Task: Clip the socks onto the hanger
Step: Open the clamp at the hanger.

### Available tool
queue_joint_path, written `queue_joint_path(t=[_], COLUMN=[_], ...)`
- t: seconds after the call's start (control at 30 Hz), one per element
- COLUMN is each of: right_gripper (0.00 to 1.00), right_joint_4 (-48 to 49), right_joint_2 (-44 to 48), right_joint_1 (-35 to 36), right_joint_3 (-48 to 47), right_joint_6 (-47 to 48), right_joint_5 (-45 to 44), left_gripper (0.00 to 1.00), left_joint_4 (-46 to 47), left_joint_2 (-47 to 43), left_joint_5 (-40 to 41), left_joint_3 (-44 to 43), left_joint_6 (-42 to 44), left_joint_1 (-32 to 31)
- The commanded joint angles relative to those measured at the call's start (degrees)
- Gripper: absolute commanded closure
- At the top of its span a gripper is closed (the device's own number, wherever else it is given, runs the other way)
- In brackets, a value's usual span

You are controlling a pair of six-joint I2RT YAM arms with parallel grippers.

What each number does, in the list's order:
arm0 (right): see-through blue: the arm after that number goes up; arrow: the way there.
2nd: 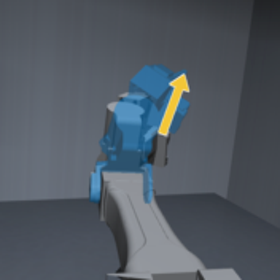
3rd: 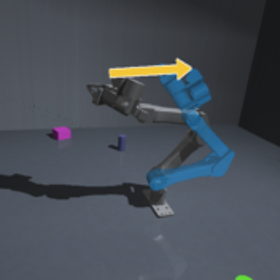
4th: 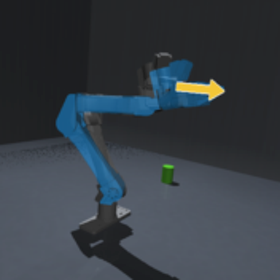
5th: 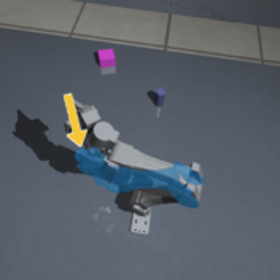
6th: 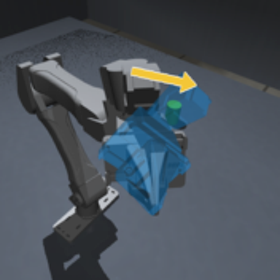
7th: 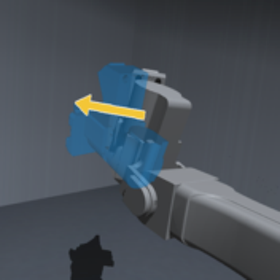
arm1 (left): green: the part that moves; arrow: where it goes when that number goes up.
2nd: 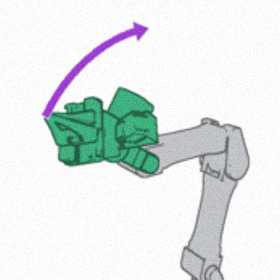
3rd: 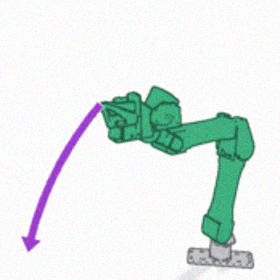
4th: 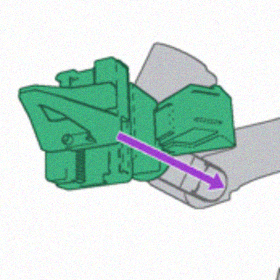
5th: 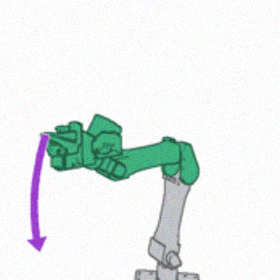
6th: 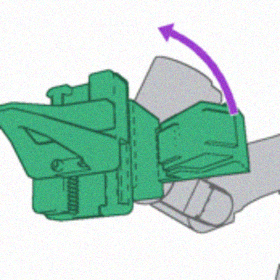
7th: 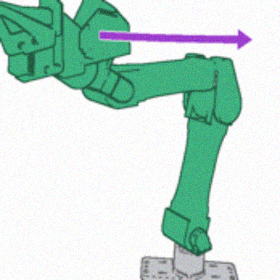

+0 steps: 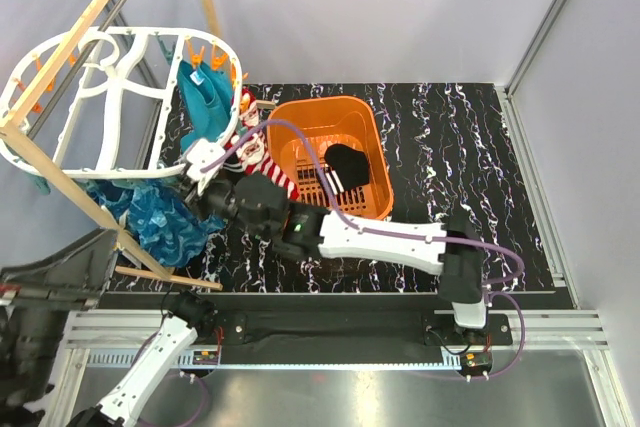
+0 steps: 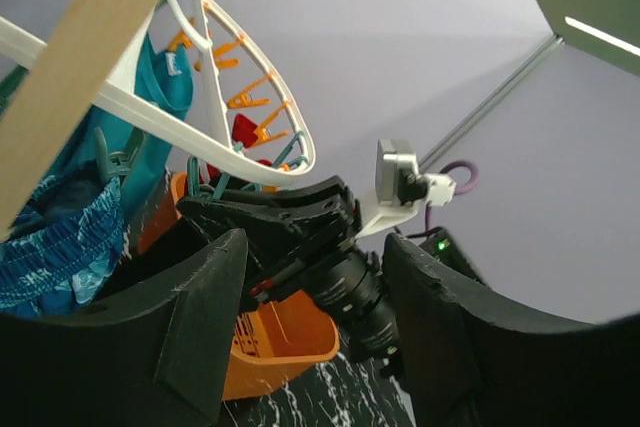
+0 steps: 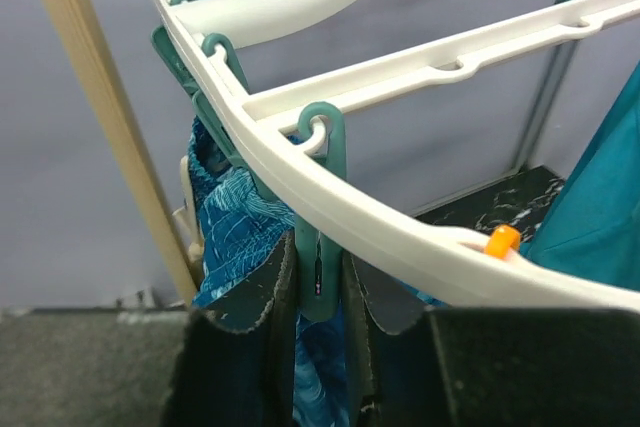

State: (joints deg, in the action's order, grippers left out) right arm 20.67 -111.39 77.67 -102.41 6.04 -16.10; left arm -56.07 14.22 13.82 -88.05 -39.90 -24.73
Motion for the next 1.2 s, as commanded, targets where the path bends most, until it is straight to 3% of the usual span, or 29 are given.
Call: queue_joint_path(t=[0.0,0.17,0.4,0.73,1.17], right_gripper=[1.00,1.00,1.00,1.00,1.00], right_joint_4=[-12.2,-22.1,-28.5,-30.1,-31.8], right_joint_2=[4.9,7.5,10.9,14.0,14.1], right_joint_1=[-3.0,-4.2,-6.4,-7.3,-8.6], right_joint_3=[-4.0,-4.7,-3.7,-1.7,-2.4], right_joint_6=[-7.7,-6.7,-8.2,-7.1,-7.6], right_joint_5=[11.6,17.4,21.1,25.9,31.7], left_gripper=[0.39,0.42,0.47,0.50,0.48], left_joint_4=[3.2,7.5,6.0,6.1,9.9], left_joint_2=[6.1,9.9,13.4,14.0,15.0], left_joint_5=[-6.8,-10.6,-10.0,-4.6,-1.9], left_joint_3=[1.6,6.4,8.9,13.3,15.8], left_joint_6=[-3.4,-8.3,-13.6,-18.1,-16.6], left_joint_1=[-0.2,-0.1,-0.2,-0.2,-0.1])
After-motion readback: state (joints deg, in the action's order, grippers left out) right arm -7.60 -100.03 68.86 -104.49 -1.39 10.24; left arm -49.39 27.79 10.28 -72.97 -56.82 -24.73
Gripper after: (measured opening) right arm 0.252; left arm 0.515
